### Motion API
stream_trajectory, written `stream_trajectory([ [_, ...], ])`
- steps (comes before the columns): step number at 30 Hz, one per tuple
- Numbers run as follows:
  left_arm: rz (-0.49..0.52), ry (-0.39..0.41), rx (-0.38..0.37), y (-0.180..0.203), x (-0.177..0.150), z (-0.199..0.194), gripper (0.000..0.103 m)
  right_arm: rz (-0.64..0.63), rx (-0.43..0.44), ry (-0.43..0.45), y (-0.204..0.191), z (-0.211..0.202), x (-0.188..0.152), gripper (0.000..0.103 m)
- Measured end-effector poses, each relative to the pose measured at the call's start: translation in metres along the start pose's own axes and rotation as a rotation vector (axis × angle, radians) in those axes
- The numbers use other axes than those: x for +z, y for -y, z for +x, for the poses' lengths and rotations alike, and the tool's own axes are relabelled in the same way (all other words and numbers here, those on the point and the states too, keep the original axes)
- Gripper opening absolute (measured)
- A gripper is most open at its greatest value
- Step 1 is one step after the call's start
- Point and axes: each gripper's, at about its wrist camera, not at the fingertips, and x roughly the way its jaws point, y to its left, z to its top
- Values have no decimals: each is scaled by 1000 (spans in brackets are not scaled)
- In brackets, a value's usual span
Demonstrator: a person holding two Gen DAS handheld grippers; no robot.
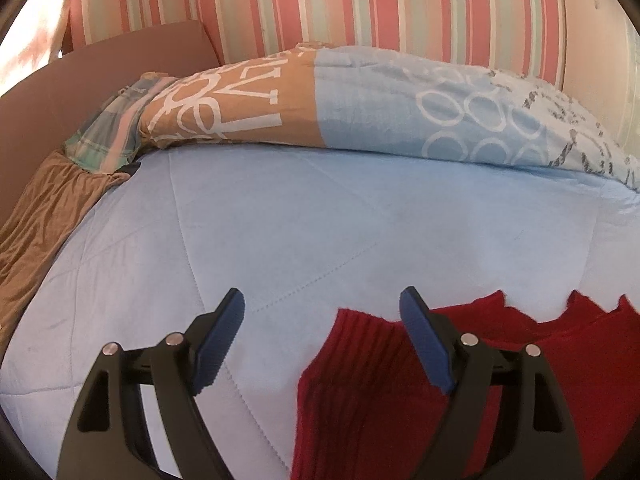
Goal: Fold small clothes
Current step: 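Open both grippers and release the folded hem onto the sweater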
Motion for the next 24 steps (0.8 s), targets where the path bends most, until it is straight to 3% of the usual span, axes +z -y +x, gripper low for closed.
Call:
stream_trajectory([
  [6, 19, 38, -14, -9, -7, -34, 82, -185, -82, 27, -13, -18, -22, 97],
  [11, 68, 26, -22, -1, -26, -46, 82, -238, -98, 26, -24, -25, -38, 98],
  [18, 118, -10, 14, 2, -52, -26, 82, -269, -140, 32, -34, -24, -39, 98],
  [24, 150, -49, 28, -2, -58, 9, 83, -270, -199, 21, -24, 2, -29, 98],
])
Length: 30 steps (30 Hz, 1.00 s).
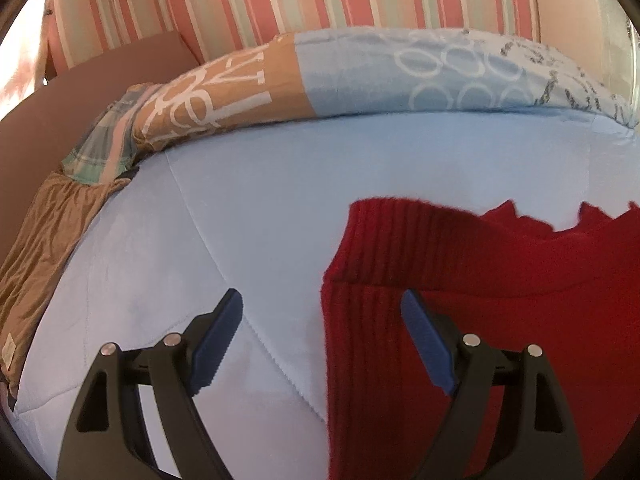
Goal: Fold small clothes
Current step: 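Open both grippers and release the folded hem onto the sweater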
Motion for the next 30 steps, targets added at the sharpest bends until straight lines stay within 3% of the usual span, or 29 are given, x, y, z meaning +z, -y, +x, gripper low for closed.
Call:
stream_trajectory([
  [3, -10, -32, 27, -2, 0, 21, 96, 19, -17, -28, 6, 17, 2, 98],
  [12, -25, -56, 26, -8, 6, 51, 102, 63, -56, -94, 25, 59, 0, 100],
  [16, -42, -49, 27, -12, 6, 50, 102, 83, -35, -86, 26, 55, 1, 100],
  [24, -36, 85, -10, -15, 9, -24, 102, 84, 52, 40, 27, -13, -1, 100],
  [30, -22, 146, -11, -3, -19, -84, 102, 35, 62, 80, 10, -61, -30, 100],
])
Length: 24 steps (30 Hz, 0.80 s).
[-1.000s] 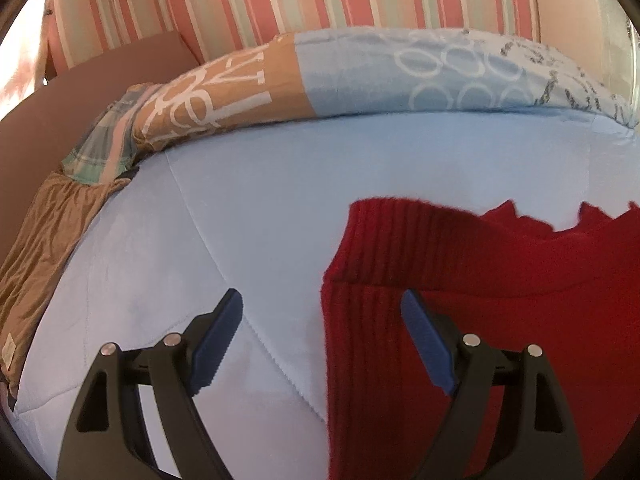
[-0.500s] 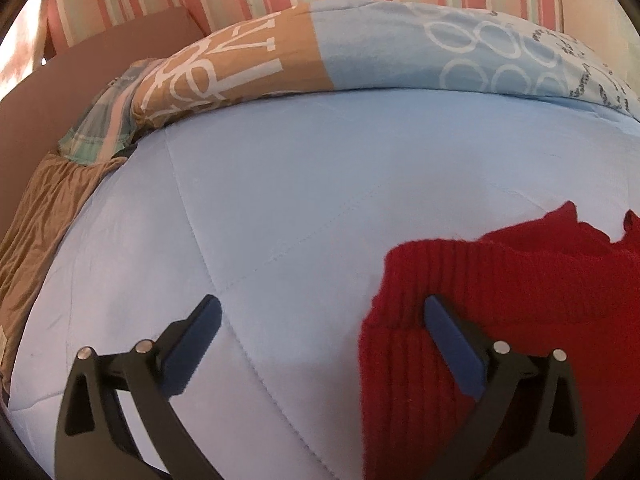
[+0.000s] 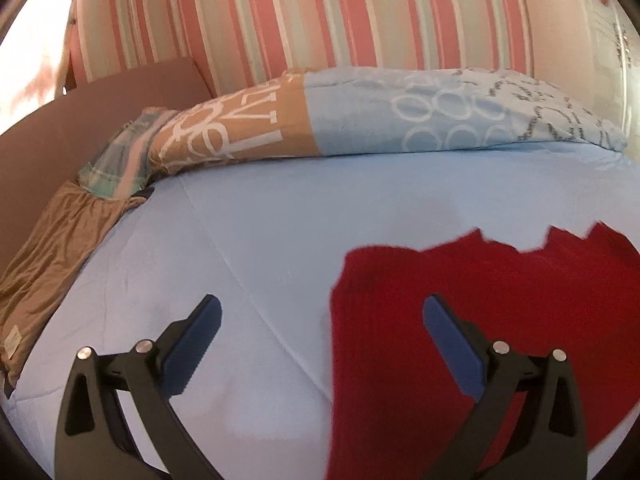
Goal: Fold small clothes
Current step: 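Open both grippers and release the folded hem onto the sweater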
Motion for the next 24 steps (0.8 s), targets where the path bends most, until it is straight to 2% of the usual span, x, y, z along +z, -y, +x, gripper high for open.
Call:
stream_trajectory([
  [4, 8, -9, -18, 16, -20, -25, 102, -10, 19, -7, -5, -16, -24, 100],
  [10, 28, -30, -39, 43, -36, -37, 102, 31, 33, -31, 7, -22, -45, 100],
  [18, 49, -33, -55, 69, -37, -34, 102, 61, 89, -17, 30, -21, -45, 100],
  [24, 14, -45, -60, 80, -28, -21, 102, 76, 145, -31, 38, -5, -38, 100],
])
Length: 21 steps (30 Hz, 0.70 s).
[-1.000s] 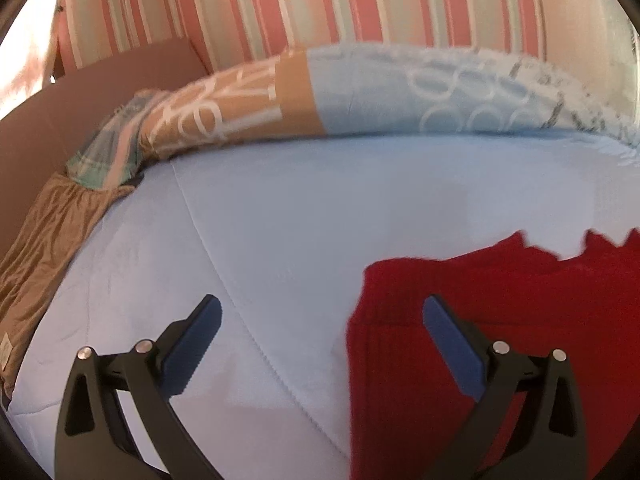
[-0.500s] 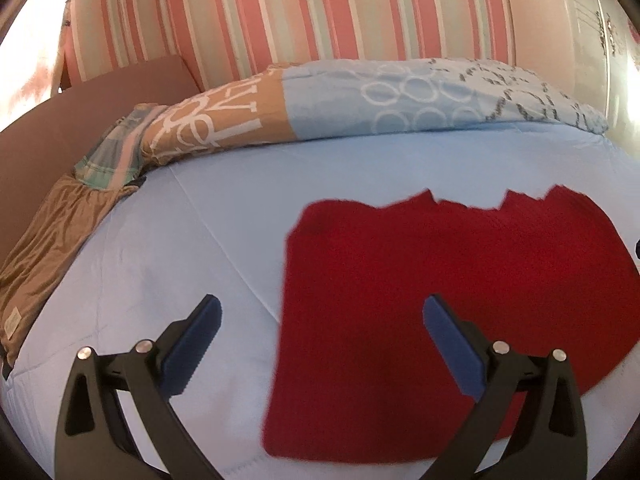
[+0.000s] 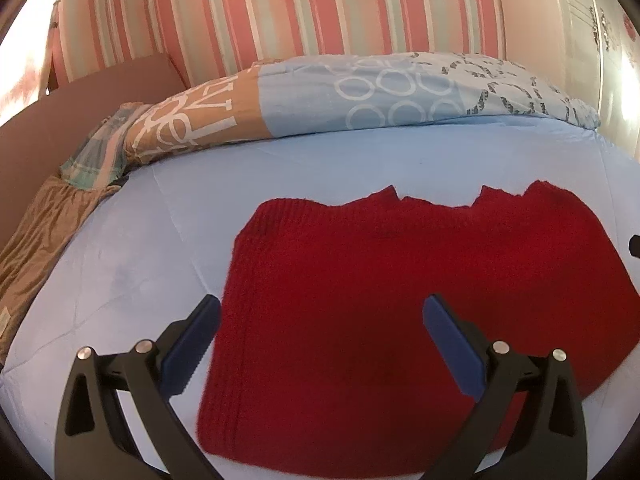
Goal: Fold small clothes
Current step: 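Grasp the folded sweater's side edge with the right gripper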
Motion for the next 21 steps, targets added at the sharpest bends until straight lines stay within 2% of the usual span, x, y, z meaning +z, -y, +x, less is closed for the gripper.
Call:
stream_trajectory([
  [8, -11, -7, -5, 12, 12, 16, 102, 15, 34, -32, 2, 22, 9, 100],
  [14, -8, -14, -20, 25, 16, 28, 102, 24, 61, -88, 1, 48, 15, 100],
  [16, -12, -21, -22, 28, 16, 34, 102, 28, 69, -109, 2, 56, 15, 97],
  [18, -6, -29, -21, 32, 16, 40, 102, 20, 64, -136, 1, 65, 16, 86],
  [21, 6, -41, -14, 35, 14, 48, 102, 23, 64, -177, 1, 77, 16, 84],
])
